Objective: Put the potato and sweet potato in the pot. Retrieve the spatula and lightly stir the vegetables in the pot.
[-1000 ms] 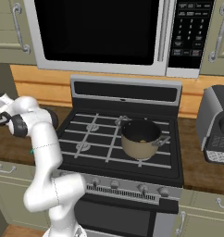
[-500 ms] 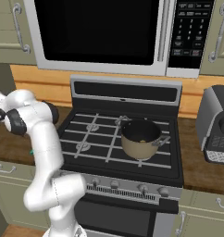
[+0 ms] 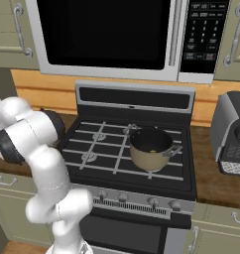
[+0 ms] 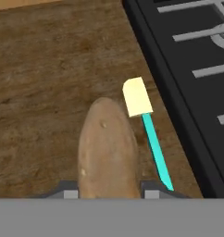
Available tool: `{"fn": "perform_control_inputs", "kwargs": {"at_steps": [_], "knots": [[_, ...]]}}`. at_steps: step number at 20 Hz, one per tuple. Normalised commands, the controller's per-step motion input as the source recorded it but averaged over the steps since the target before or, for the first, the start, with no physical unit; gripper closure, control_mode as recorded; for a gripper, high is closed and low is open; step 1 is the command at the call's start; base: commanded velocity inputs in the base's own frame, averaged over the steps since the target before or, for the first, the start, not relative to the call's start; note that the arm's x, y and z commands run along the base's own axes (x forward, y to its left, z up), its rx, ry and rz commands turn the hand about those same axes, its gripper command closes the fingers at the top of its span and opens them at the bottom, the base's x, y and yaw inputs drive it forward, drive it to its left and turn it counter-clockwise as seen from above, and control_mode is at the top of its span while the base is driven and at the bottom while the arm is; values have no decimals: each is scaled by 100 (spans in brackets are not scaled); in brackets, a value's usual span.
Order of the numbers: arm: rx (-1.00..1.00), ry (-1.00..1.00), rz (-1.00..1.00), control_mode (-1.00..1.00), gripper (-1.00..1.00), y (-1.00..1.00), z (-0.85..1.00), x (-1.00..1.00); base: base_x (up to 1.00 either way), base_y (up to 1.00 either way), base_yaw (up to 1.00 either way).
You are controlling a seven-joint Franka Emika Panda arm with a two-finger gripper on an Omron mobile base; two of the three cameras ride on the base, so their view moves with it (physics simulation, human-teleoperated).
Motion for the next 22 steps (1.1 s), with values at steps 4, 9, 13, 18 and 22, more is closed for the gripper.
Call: {"fn": "perform_control_inputs", "kwargs": {"at_steps": [4,9,13,18,22], "knots": [[4,0,-23,-100,100,-100,25,-26,0,0,0],[0,0,-25,-100,100,-100,25,-15,0,0,0],[0,0,-25,-100,100,-100,26,0,0,0,0],[0,0,-24,-100,100,-100,27,0,0,0,0],[0,-1,-22,-100,100,-100,30,0,0,0,0]]}}
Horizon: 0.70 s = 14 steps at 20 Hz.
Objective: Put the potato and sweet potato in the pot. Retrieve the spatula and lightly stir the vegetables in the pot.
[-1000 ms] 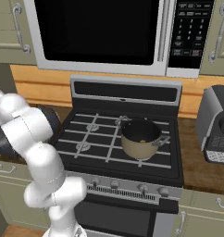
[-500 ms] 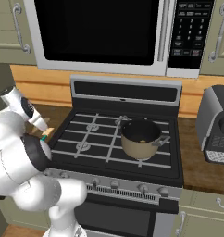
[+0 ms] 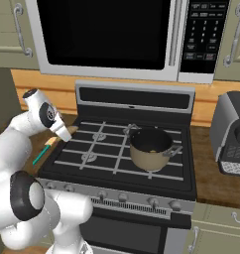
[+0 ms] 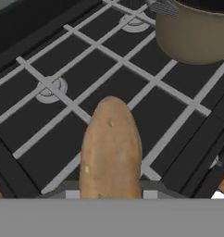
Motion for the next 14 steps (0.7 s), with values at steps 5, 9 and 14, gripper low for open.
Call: {"fn": "perform_control_inputs", "kwargs": {"at_steps": [5,9,14], "knots": [[0,-3,-18,-100,100,-100,16,0,0,0,0],[0,-7,-10,-100,100,-100,0,2,0,0,0],[4,-1,-9,-100,100,-100,1,28,0,0,0]]}}
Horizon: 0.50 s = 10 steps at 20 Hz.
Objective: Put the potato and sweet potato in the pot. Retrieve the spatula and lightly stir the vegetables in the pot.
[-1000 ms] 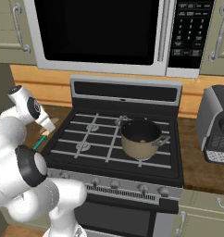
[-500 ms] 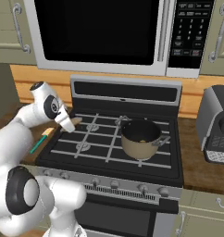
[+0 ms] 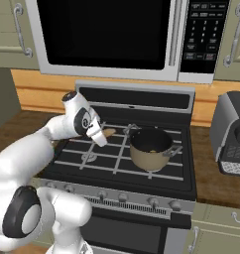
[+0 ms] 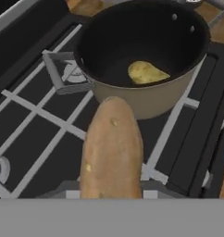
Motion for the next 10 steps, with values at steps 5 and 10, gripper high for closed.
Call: {"fn": "perform_control_inputs", "kwargs": {"at_steps": [5,10], "knots": [[7,0,-6,-100,100,-100,0,49,0,0,0],[6,-1,-2,-100,100,-91,0,33,0,0,0]]}}
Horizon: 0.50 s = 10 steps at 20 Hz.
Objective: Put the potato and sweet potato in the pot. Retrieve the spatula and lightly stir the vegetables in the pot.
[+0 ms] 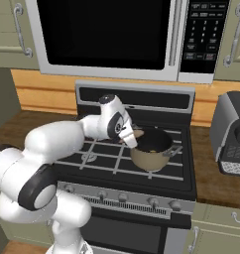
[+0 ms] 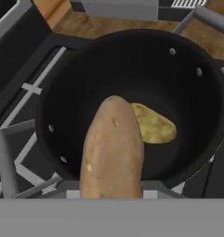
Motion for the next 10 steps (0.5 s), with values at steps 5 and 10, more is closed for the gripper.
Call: {"fn": "perform_control_inputs", "kwargs": {"at_steps": [5,10], "knots": [[2,-1,0,-100,100,-65,0,32,0,0,0],[0,-1,0,-100,100,-29,-11,12,0,0,0]]}}
